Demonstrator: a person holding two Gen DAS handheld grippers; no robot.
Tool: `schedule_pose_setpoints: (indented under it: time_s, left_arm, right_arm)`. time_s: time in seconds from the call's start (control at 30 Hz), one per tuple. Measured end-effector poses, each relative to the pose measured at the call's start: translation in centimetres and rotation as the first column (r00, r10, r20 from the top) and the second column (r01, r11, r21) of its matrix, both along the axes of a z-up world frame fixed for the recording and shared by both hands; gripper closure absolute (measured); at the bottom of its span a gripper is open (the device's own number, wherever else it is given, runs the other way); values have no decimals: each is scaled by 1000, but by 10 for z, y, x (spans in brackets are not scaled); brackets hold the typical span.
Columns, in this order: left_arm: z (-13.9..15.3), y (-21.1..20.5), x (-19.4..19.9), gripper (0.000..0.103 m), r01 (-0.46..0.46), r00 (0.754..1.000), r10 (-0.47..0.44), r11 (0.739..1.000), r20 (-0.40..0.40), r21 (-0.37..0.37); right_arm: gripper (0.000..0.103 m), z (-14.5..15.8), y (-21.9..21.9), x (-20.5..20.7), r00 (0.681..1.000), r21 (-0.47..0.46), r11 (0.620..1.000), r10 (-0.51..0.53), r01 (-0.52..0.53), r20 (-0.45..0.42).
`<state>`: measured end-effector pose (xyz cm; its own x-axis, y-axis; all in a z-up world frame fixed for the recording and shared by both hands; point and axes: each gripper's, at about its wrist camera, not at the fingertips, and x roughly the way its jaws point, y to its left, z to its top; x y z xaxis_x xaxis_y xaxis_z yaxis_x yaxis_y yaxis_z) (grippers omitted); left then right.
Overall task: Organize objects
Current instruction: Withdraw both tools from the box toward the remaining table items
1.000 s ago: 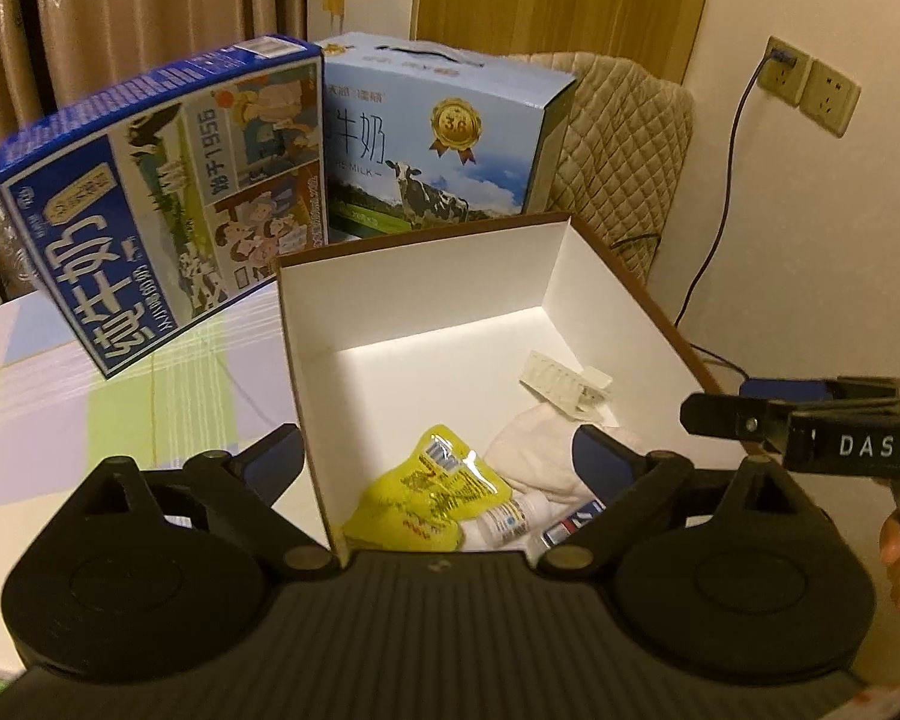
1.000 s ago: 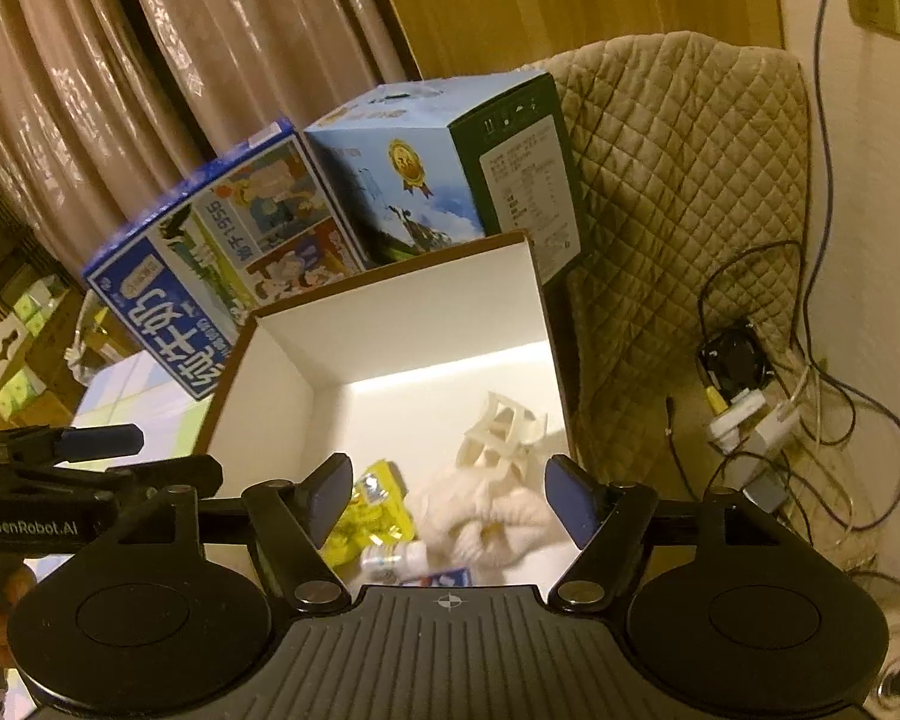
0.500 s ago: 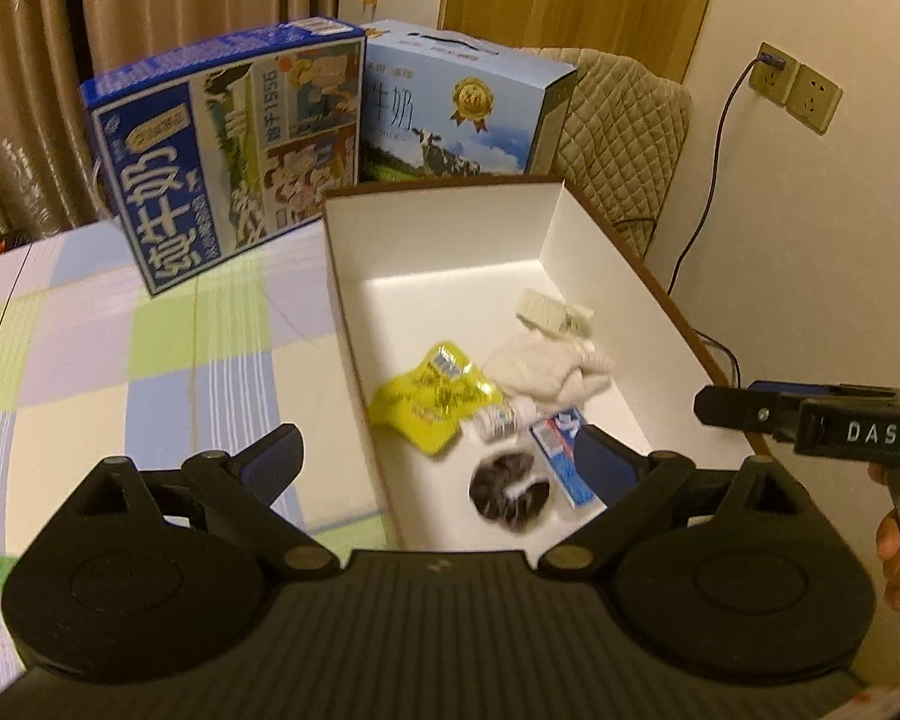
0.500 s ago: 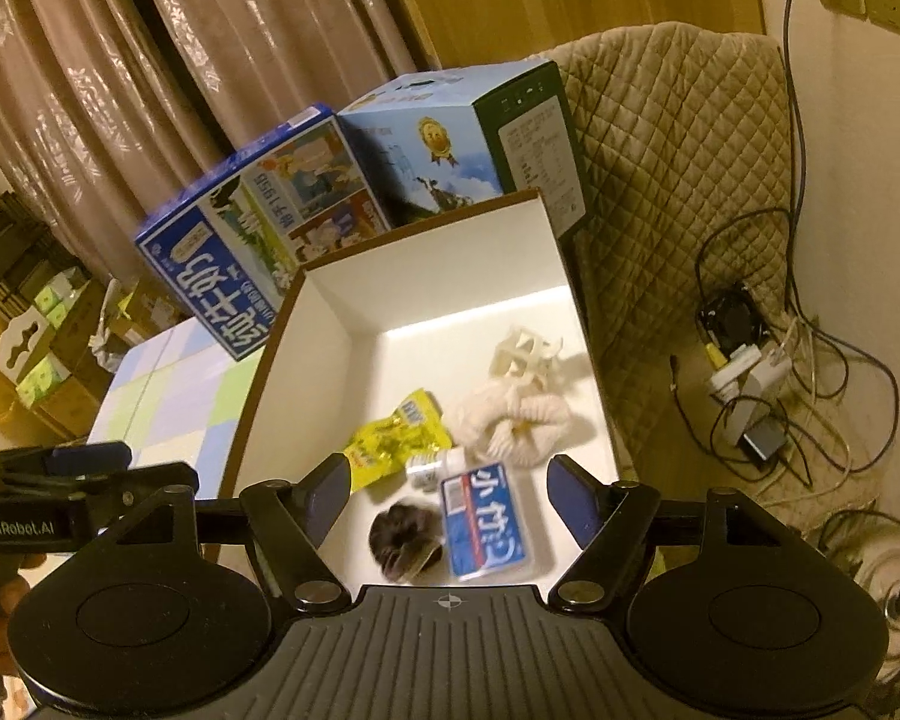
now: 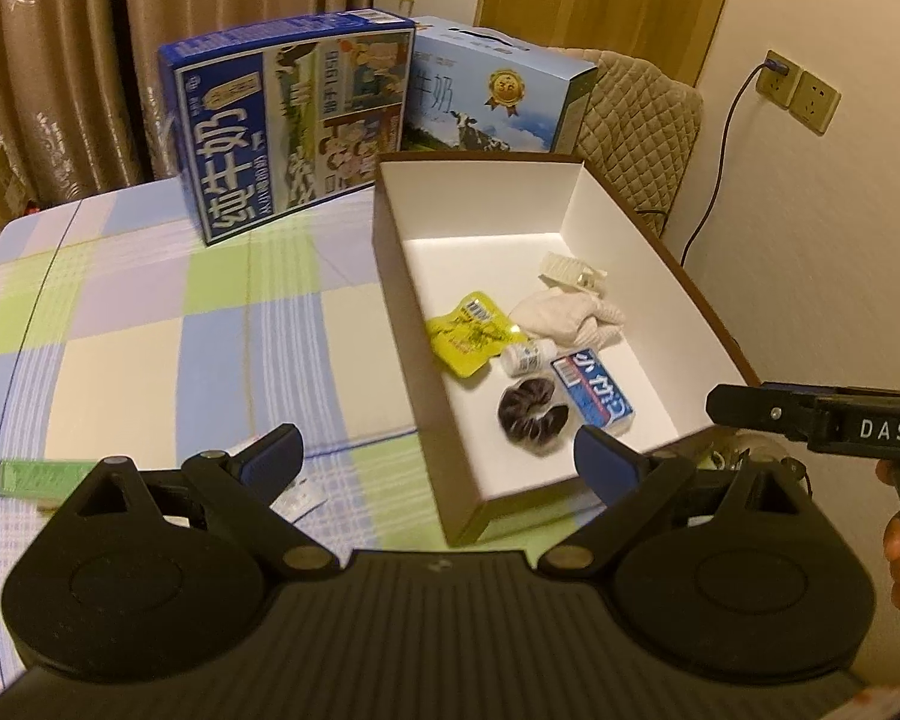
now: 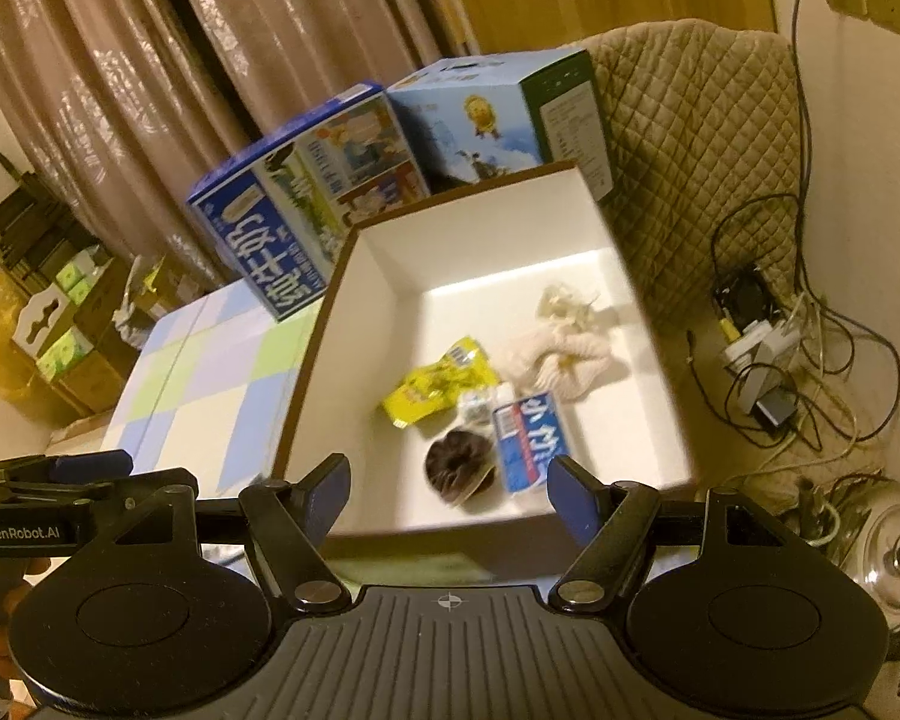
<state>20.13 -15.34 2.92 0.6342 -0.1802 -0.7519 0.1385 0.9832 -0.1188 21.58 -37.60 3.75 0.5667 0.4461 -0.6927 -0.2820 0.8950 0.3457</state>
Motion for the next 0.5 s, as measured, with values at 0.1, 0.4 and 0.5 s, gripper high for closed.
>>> schedule_pose_setpoints:
  time_s: [0.1,0.4,0.5]
  left_arm:
    - [0,10,-13,8,-15,1000,15,1000,-5,0]
    - [-3,46,-49,8,-58,998,58,998,-18,-4]
    - [-4,58,-59,8,-70,997,70,998,-21,-4]
  right_arm:
    - [33,-1,9,-11,1000,0,1000,15,-15,-8]
    - [33,-4,37,-38,999,-5,999,44,-44,-20]
    - [33,-5,45,-47,998,-9,999,50,-50,-23]
